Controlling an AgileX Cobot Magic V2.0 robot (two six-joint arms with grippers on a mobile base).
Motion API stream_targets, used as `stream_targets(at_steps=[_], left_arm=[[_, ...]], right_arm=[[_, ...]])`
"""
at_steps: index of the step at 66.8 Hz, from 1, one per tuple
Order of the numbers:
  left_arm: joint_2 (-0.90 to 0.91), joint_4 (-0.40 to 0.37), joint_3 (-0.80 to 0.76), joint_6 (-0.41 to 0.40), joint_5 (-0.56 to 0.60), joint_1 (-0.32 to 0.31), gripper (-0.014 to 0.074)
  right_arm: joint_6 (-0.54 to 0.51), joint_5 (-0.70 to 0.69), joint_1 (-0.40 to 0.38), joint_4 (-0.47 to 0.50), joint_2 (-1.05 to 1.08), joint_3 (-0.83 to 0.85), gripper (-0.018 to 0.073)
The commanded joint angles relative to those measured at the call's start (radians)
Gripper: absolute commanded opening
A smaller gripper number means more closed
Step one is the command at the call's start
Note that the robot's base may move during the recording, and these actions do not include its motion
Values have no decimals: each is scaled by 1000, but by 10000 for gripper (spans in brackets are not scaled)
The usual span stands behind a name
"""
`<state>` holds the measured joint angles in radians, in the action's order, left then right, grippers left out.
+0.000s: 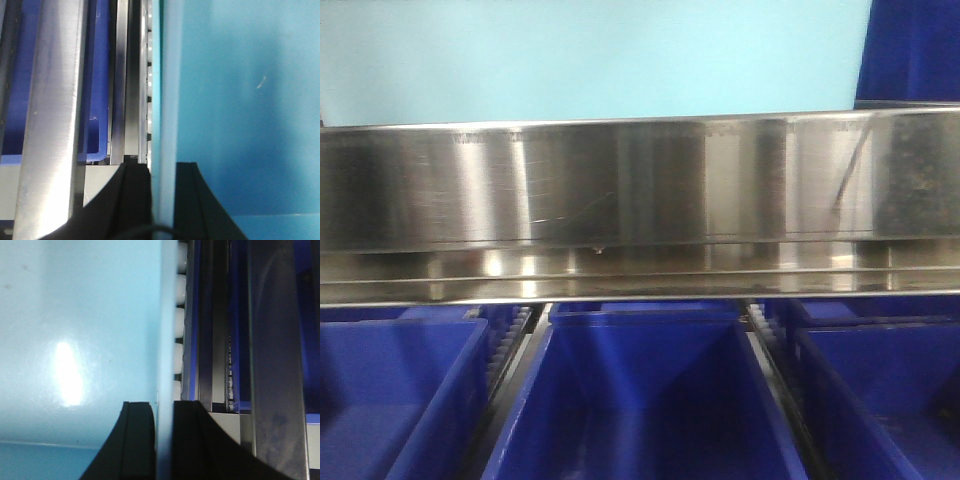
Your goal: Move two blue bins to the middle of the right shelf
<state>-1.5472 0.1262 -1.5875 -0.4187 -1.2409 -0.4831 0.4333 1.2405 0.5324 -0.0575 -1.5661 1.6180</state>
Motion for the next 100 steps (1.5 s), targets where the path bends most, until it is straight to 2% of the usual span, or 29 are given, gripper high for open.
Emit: stream_targets(at_steps=[1,30,47,81,100], left_arm=[[11,-26,-1,-3,20,0,-111],[65,-26,-3,-3,20,0,-111],[97,-26,-9,-3,32,0,-111],[97,-26,-180,35,139,0,-111],[97,-26,-237,77,238,0,-111]], right_arm=[[-8,-19,-1,19,6,-3,-167],[-7,-19,-1,19,39,-1,-167],[-7,-19,-1,-21,63,53,-167],[-8,-19,-1,-105,63,178,-167],[-41,-103,-1,-131,63,281,-167]])
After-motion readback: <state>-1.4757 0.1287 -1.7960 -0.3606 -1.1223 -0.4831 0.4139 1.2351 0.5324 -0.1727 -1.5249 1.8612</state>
